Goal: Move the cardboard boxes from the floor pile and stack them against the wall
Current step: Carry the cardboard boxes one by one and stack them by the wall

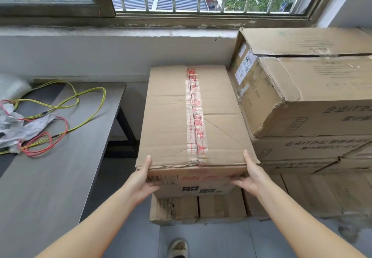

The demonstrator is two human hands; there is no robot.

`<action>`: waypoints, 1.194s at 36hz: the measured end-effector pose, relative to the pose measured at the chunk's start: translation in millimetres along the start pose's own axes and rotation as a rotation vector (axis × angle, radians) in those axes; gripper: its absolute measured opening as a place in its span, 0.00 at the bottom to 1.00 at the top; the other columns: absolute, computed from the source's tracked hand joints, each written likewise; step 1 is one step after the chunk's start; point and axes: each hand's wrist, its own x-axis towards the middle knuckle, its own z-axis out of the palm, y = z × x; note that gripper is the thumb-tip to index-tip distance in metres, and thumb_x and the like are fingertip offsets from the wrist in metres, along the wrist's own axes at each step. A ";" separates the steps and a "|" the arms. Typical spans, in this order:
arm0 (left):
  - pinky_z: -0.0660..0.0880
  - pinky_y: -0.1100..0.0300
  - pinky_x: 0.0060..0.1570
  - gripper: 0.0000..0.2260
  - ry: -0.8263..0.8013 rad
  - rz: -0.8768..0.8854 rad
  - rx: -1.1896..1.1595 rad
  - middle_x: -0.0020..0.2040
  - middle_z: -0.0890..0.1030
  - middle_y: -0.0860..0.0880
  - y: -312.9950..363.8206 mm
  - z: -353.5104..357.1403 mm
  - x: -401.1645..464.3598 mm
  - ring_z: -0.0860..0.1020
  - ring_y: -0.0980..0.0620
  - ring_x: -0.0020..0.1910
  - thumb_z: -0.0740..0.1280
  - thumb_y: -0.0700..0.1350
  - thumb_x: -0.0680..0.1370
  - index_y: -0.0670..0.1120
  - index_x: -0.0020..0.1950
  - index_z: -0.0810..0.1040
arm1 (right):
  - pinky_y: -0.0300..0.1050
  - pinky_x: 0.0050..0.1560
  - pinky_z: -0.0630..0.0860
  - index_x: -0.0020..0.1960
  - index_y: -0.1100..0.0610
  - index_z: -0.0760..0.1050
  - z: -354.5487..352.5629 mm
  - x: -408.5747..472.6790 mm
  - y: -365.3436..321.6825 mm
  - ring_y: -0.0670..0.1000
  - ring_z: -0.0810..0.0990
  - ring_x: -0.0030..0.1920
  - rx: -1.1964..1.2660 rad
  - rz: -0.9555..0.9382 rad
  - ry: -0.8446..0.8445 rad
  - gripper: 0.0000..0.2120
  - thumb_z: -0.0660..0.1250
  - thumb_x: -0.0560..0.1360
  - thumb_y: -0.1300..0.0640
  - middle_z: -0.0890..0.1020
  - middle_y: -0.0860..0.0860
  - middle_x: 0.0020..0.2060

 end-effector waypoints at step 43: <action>0.74 0.69 0.56 0.23 -0.216 0.814 0.799 0.56 0.81 0.62 -150.2 -77.0 -220.8 0.78 0.61 0.58 0.66 0.57 0.66 0.69 0.60 0.72 | 0.26 0.46 0.74 0.52 0.31 0.75 -198.7 -206.1 148.1 0.40 0.82 0.52 -0.704 -0.705 -0.239 0.34 0.64 0.72 0.74 0.82 0.35 0.49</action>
